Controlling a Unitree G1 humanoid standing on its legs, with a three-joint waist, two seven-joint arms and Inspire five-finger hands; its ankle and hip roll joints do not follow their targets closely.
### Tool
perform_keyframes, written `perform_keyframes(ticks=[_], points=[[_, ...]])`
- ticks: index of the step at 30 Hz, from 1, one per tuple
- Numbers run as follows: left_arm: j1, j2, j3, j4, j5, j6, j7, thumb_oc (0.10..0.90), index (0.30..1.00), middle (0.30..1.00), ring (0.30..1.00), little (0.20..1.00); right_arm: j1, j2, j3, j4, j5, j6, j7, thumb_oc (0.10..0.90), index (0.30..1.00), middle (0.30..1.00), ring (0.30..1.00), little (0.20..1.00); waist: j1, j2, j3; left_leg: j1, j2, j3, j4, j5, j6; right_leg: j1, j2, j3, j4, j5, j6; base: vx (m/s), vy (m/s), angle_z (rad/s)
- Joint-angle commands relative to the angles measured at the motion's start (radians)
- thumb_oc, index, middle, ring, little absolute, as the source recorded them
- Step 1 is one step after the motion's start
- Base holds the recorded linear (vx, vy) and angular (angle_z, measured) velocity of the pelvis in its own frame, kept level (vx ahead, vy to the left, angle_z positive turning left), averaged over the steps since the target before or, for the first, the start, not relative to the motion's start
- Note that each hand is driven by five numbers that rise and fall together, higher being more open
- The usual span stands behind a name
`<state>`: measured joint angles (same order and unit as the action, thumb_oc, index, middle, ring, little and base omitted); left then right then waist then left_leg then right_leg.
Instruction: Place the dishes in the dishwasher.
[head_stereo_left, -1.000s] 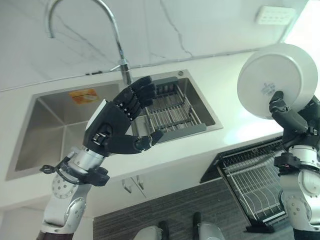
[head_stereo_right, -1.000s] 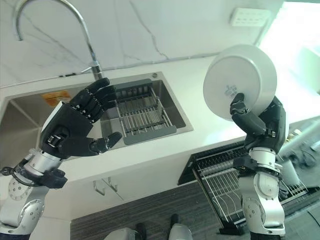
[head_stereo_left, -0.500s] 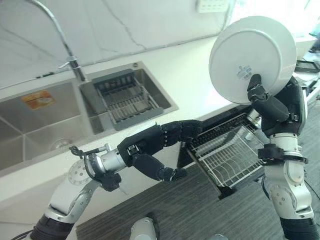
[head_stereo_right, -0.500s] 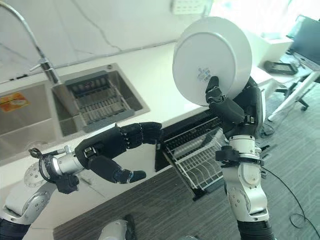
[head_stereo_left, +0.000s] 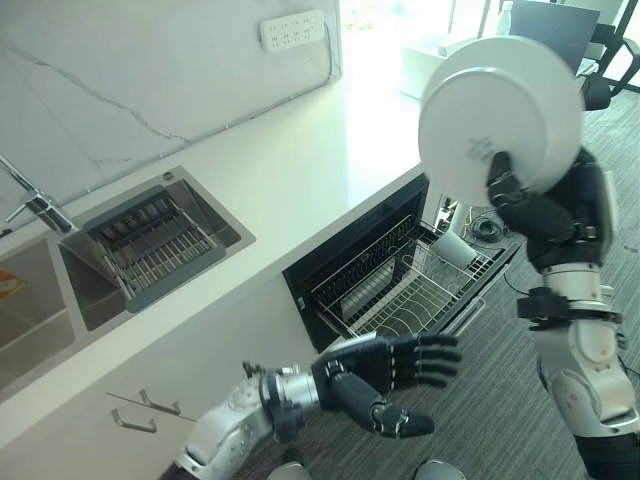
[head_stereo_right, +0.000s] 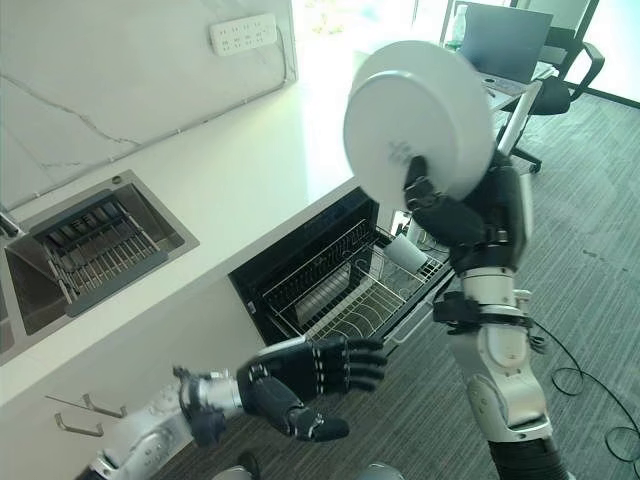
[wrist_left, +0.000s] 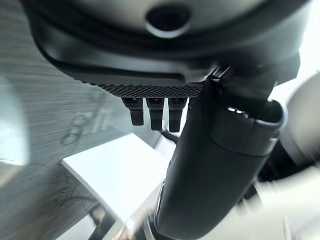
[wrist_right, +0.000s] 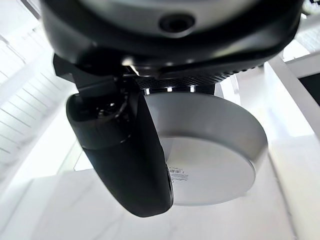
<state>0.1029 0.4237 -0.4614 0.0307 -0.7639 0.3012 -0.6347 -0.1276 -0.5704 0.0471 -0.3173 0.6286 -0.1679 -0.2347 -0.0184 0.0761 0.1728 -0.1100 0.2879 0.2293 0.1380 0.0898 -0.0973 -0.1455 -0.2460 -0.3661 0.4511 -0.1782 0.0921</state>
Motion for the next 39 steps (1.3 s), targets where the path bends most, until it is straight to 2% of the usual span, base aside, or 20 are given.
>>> perform_keyframes(ticks=[1, 2, 3, 5, 8, 11, 12, 14, 16, 17, 20, 22, 26, 30, 35, 39], points=[[-0.005, 0.021, 0.042, -0.084, -0.005, -0.143, -0.021, 0.8, 0.9, 0.9, 0.9, 0.9, -0.135, 0.007, -0.119, -0.086, -0.005, -0.075, 0.029, 0.4, 0.3, 0.3, 0.3, 0.3, 0.018, -0.057, -0.026, 0.029, -0.031, 0.067, 0.162, -0.236, -0.009, 0.068, 0.073, 0.013, -0.151, 0.022, -0.004, -0.07, -0.195, 0.03], [0.018, 0.007, 0.048, -0.016, 0.014, -0.171, -0.028, 0.8, 0.9, 0.9, 0.9, 0.9, -0.126, 0.001, -0.118, -0.081, 0.003, -0.067, 0.037, 0.4, 0.3, 0.3, 0.3, 0.3, 0.022, -0.057, -0.023, 0.024, -0.028, 0.076, 0.162, -0.226, -0.012, 0.069, 0.076, 0.008, -0.151, 0.019, -0.008, 0.03, -0.129, 0.01], [0.036, -0.014, 0.066, 0.063, 0.004, -0.182, -0.016, 0.8, 0.9, 0.9, 0.9, 0.9, -0.119, -0.01, -0.111, -0.066, 0.013, -0.049, 0.05, 0.4, 0.3, 0.3, 0.3, 0.3, 0.023, -0.054, -0.024, 0.036, -0.032, 0.082, 0.162, -0.242, -0.024, 0.08, 0.078, 0.012, -0.151, -0.003, 0.0, 0.03, -0.093, 0.01], [0.063, -0.042, 0.097, 0.168, 0.009, -0.211, -0.016, 0.8, 0.9, 0.9, 0.9, 0.9, -0.085, -0.014, -0.115, -0.055, 0.018, -0.045, 0.072, 0.4, 0.3, 0.3, 0.3, 0.3, 0.019, -0.051, -0.026, 0.034, -0.035, 0.112, 0.162, -0.237, -0.025, 0.08, 0.074, -0.006, -0.151, -0.002, 0.002, 0.0, -0.042, 0.11], [0.109, -0.061, 0.164, 0.294, 0.027, -0.248, 0.005, 0.8, 0.9, 0.9, 0.9, 0.9, -0.042, -0.003, -0.113, -0.027, 0.005, -0.056, 0.125, 0.4, 0.3, 0.3, 0.3, 0.3, 0.046, -0.04, -0.018, 0.002, -0.102, 0.058, 0.162, -0.246, -0.011, 0.078, 0.091, 0.018, -0.151, -0.007, 0.004, 0.0, 0.006, 0.19], [0.128, -0.078, 0.207, 0.39, 0.064, -0.256, 0.037, 0.8, 0.9, 0.9, 0.9, 0.9, -0.02, 0.006, -0.107, -0.003, -0.018, -0.037, 0.136, 0.4, 0.3, 0.3, 0.3, 0.3, 0.057, -0.042, -0.02, -0.002, -0.105, 0.05, 0.162, -0.246, -0.007, 0.088, 0.092, 0.015, -0.151, -0.017, -0.002, -0.02, 0.046, -0.16], [0.132, -0.083, 0.208, 0.432, 0.068, -0.272, 0.041, 0.8, 0.9, 0.9, 0.9, 0.9, -0.02, 0.008, -0.108, 0.013, -0.026, -0.035, 0.133, 0.4, 0.3, 0.3, 0.3, 0.3, 0.062, -0.042, -0.02, -0.013, -0.11, 0.053, 0.162, -0.229, 0.005, 0.079, 0.091, 0.002, -0.151, -0.001, -0.012, -0.08, 0.072, -0.03], [0.138, -0.103, 0.23, 0.54, 0.125, -0.323, 0.062, 0.8, 0.9, 0.9, 0.9, 0.9, -0.01, 0.016, -0.113, 0.048, -0.039, -0.021, 0.127, 0.4, 0.3, 0.3, 0.3, 0.3, 0.068, -0.046, -0.028, -0.011, -0.124, 0.041, 0.162, -0.241, 0.01, 0.083, 0.085, -0.006, -0.151, -0.004, -0.007, -0.04, 0.088, 0.03], [0.142, -0.117, 0.256, 0.629, 0.137, -0.336, 0.056, 0.8, 0.9, 0.9, 0.9, 0.9, 0.004, 0.023, -0.122, 0.076, -0.069, -0.01, 0.114, 0.4, 0.3, 0.3, 0.3, 0.3, 0.069, -0.049, -0.032, -0.003, -0.115, 0.056, 0.162, -0.246, 0.008, 0.095, 0.073, -0.026, -0.151, -0.008, -0.002, 0.06, 0.089, 0.1], [0.144, -0.124, 0.269, 0.656, 0.147, -0.339, 0.061, 0.8, 0.9, 0.9, 0.9, 0.9, 0.009, 0.026, -0.124, 0.084, -0.08, 0.004, 0.11, 0.4, 0.3, 0.3, 0.3, 0.3, 0.071, -0.051, -0.036, 0.012, -0.119, 0.044, 0.162, -0.271, 0.0, 0.11, 0.072, -0.017, -0.151, -0.028, 0.01, 0.11, 0.102, 0.12], [0.146, -0.147, 0.307, 0.744, 0.14, -0.339, 0.053, 0.8, 0.9, 0.9, 0.9, 0.9, 0.012, 0.032, -0.119, 0.114, -0.131, 0.011, 0.116, 0.4, 0.3, 0.3, 0.3, 0.3, 0.083, -0.054, -0.037, 0.014, -0.13, 0.031, 0.162, -0.28, 0.004, 0.119, 0.065, -0.029, -0.151, -0.027, 0.017, 0.04, 0.067, 0.13], [0.145, -0.159, 0.344, 0.821, 0.167, -0.355, 0.042, 0.8, 0.9, 0.9, 0.9, 0.9, 0.01, 0.032, -0.113, 0.148, -0.21, 0.003, 0.102, 0.4, 0.3, 0.3, 0.3, 0.3, 0.095, -0.059, -0.04, 0.015, -0.139, 0.021, 0.162, -0.286, 0.007, 0.126, 0.056, -0.042, -0.151, -0.025, 0.024, 0.02, 0.07, 0.09], [0.128, -0.162, 0.359, 0.916, 0.212, -0.378, 0.058, 0.8, 0.9, 0.9, 0.9, 0.9, -0.013, 0.009, -0.089, 0.208, -0.385, -0.001, 0.029, 0.4, 0.3, 0.3, 0.3, 0.3, 0.111, -0.067, -0.04, 0.022, -0.153, 0.014, 0.162, -0.298, 0.018, 0.135, 0.041, -0.059, -0.151, -0.021, 0.034, 0.03, 0.063, 0.11], [0.112, -0.156, 0.369, 1.015, 0.272, -0.375, 0.095, 0.8, 0.9, 0.9, 0.9, 0.9, -0.061, -0.046, -0.037, 0.297, -0.61, 0.0, -0.062, 0.4, 0.3, 0.3, 0.3, 0.3, 0.139, -0.075, -0.044, 0.023, -0.172, -0.007, 0.162, -0.308, 0.027, 0.141, 0.029, -0.077, -0.151, -0.018, 0.042, 0.04, 0.054, 0.17], [0.112, -0.146, 0.392, 1.065, 0.3, -0.348, 0.119, 0.8, 0.9, 0.9, 0.9, 0.9, -0.102, -0.092, 0.016, 0.39, -0.741, 0.03, -0.091, 0.4, 0.3, 0.3, 0.3, 0.3, 0.163, -0.08, -0.047, 0.019, -0.184, -0.024, 0.162, -0.311, 0.031, 0.145, 0.023, -0.09, -0.151, -0.02, 0.045, 0.02, 0.02, 0.18], [0.113, -0.134, 0.397, 1.073, 0.311, -0.339, 0.125, 0.8, 0.9, 0.9, 0.9, 0.9, -0.146, -0.113, 0.069, 0.501, -0.798, 0.059, -0.099, 0.4, 0.3, 0.3, 0.3, 0.3, 0.184, -0.08, -0.043, 0.018, -0.194, -0.043, 0.162, -0.311, 0.033, 0.15, 0.017, -0.106, -0.151, -0.018, 0.046, 0.01, 0.006, 0.14]])
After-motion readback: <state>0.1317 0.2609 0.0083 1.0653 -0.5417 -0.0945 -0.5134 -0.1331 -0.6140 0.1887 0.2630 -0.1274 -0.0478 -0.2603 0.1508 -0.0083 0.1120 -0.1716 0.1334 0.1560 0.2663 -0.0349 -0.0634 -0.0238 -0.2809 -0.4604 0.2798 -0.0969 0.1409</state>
